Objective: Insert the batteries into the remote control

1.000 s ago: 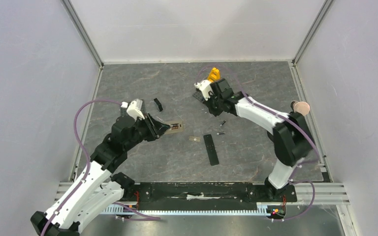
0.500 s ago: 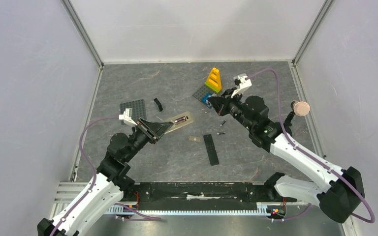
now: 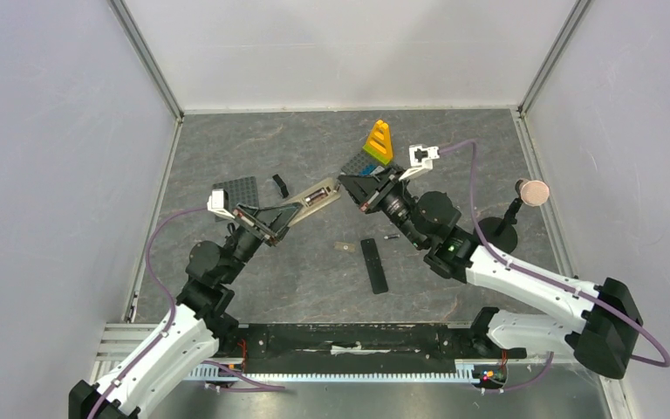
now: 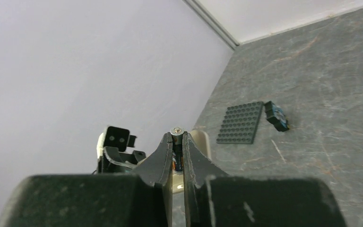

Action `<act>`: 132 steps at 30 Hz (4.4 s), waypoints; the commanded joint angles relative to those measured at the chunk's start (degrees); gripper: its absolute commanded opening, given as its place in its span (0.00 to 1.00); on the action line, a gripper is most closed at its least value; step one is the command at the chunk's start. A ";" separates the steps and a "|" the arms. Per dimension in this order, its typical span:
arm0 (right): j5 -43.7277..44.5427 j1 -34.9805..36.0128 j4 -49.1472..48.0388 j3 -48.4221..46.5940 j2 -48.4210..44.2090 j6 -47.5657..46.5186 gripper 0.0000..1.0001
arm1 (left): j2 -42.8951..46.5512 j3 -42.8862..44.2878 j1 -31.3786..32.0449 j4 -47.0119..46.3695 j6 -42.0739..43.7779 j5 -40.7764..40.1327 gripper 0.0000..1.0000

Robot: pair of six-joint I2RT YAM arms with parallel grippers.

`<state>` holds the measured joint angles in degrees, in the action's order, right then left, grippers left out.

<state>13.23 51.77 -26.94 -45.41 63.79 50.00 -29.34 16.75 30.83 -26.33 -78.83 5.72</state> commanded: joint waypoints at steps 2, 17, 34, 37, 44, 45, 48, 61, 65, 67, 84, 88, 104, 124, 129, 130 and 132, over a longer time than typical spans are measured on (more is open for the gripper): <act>4.61 3.16 -5.90 -4.43 2.51 1.47 0.03 | 0.08 0.30 -0.29 -8.17 -4.98 -2.02 0.02; 19.32 13.77 -7.13 -9.30 7.04 -12.53 0.04 | -0.46 -0.91 -0.33 -11.69 -9.03 -3.30 0.02; 32.71 21.71 -15.61 -10.14 9.35 -24.63 0.05 | -0.85 -2.12 -0.33 -12.56 -10.64 -4.09 0.02; 28.31 21.71 -18.78 -9.18 8.75 -27.01 0.04 | -0.59 -2.34 -0.29 -12.08 -10.73 -4.36 0.02; 27.54 21.70 -20.13 -9.63 10.08 -28.27 0.04 | -0.72 -2.43 -0.29 -11.93 -10.85 -4.05 0.02; 27.94 21.75 -20.13 -9.90 10.42 -28.43 0.04 | -0.65 -2.42 -0.33 -11.93 -10.99 -4.00 0.02; 29.41 21.71 -19.83 -10.72 11.68 -29.24 0.04 | -0.28 -2.60 -0.33 -11.91 -11.30 -3.97 0.02; 32.11 21.72 -19.84 -11.81 14.11 -32.65 0.05 | -0.04 -3.28 -0.32 -12.75 -12.29 -3.94 0.02; 32.46 21.71 -19.25 -11.61 14.70 -32.93 0.05 | -0.11 -3.82 -0.31 -13.94 -12.82 -4.21 0.02; 32.62 21.71 -19.07 -11.37 14.70 -32.62 0.05 | -0.28 -3.92 -0.33 -14.23 -12.93 -4.32 0.02; 34.55 22.06 -15.38 -13.10 17.42 -35.97 0.12 | -2.75 -4.85 -0.33 -19.06 -14.33 -4.93 0.02; 35.65 22.15 -15.43 -13.23 17.95 -36.58 0.11 | -2.54 -5.13 -0.33 -19.03 -14.30 -4.98 0.02; 36.59 22.15 -13.34 -12.76 16.69 -33.32 0.29 | -2.20 -5.67 -0.29 -19.03 -14.57 -5.21 0.02; 36.77 20.25 0.08 -20.20 13.97 -28.16 0.39 | -1.97 -6.46 -0.30 -17.44 -15.10 -5.19 0.02; 35.13 18.66 3.74 -21.08 12.87 -25.17 0.40 | -1.76 -6.64 -0.33 -16.65 -15.04 -5.20 0.02; 34.71 18.56 4.11 -21.03 12.52 -24.85 0.40 | -1.70 -6.65 -0.33 -16.63 -15.04 -5.21 0.02; 33.83 18.37 5.57 -21.35 11.61 -24.00 0.41 | -1.61 -6.86 -0.31 -16.41 -14.95 -5.26 0.02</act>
<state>48.75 70.52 -24.36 -64.01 78.46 23.00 -31.64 10.15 30.72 -40.71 -92.09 1.52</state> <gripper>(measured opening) 0.399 0.328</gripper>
